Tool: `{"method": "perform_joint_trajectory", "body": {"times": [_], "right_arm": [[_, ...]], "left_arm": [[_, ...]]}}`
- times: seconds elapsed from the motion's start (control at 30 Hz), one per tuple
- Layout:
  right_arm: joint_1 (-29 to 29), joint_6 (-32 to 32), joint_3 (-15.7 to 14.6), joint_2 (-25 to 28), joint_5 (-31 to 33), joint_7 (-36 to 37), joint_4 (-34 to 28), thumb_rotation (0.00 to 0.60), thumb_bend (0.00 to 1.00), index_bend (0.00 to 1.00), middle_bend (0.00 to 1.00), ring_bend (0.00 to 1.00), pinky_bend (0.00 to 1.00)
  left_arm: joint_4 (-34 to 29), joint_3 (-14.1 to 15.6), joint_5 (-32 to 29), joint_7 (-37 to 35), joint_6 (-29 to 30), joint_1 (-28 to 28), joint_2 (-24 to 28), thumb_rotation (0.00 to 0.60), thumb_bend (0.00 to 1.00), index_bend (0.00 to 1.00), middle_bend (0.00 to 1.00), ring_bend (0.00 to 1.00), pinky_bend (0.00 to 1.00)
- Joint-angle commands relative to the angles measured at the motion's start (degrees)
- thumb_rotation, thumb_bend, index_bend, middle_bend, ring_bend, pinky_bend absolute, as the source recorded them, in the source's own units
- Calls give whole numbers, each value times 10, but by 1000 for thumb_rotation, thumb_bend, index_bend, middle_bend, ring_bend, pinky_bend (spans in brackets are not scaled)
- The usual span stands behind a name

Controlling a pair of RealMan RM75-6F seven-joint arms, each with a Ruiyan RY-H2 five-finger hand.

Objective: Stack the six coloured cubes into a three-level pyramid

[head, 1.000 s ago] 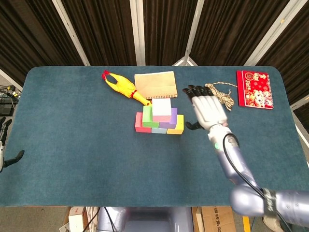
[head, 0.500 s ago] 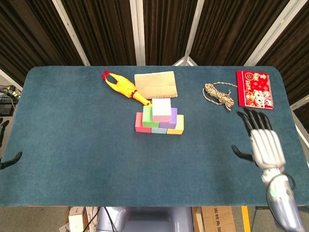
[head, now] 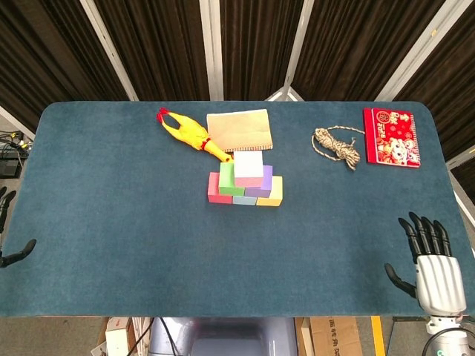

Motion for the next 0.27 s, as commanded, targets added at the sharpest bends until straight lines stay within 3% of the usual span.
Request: {"method": "perform_joint_trajectory", "body": {"times": [0.03, 0.27], "right_arm": [[-10, -9, 6, 9, 0, 13, 4, 600, 284, 117, 79, 14, 0], [-20, -29, 20, 14, -1, 14, -2, 600, 284, 117, 79, 14, 0]], "left_arm": [[-15, 5, -10, 6, -6, 7, 11, 600, 293, 56, 0, 0, 0], [-15, 4, -13, 1, -7, 9, 16, 600, 293, 56, 0, 0, 0]]}}
